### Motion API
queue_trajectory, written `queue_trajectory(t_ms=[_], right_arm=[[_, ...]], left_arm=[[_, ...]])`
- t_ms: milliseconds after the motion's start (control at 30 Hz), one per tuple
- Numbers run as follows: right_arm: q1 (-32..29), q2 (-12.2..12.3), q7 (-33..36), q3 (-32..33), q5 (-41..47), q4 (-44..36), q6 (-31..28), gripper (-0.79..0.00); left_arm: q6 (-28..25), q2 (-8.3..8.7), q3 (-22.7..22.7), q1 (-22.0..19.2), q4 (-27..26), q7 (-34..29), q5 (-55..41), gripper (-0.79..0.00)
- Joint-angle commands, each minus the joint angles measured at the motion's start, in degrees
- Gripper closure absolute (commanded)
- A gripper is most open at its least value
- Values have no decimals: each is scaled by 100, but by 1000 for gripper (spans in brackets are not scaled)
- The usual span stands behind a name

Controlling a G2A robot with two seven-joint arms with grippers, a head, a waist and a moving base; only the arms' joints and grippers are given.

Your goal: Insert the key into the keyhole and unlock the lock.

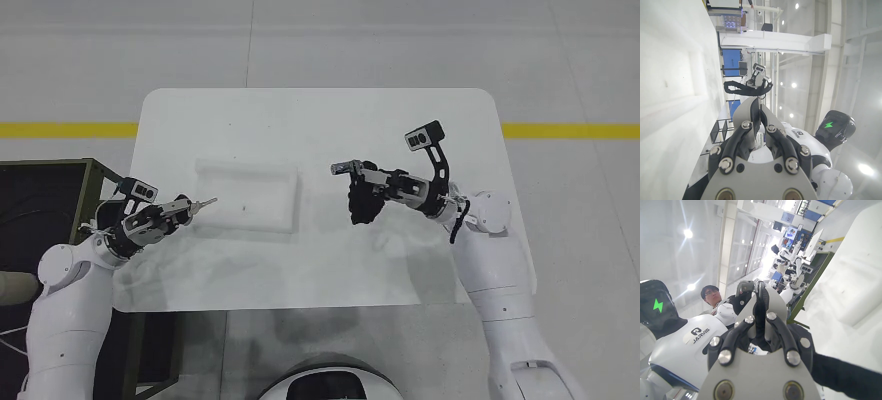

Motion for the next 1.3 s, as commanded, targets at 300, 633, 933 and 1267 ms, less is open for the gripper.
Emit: queue_trajectory(t_ms=[300, 633, 933, 1267], right_arm=[[266, -138, -1064, -1119, -1347, 107, -65, 0], [259, -138, -1101, -1143, -1411, 48, -121, 0], [-165, -79, -1930, -1137, -2290, -519, 4, 0], [-201, -30, -1908, -1211, -2504, -629, 2, 0]], left_arm=[[-694, -94, 559, 372, -1364, 1227, 1002, 0], [-717, -97, 564, 427, -1406, 1277, 1032, 0], [-692, -128, 499, 782, -1833, 1886, 965, 0], [-518, -133, 616, 754, -1818, 1952, 1167, 0]])
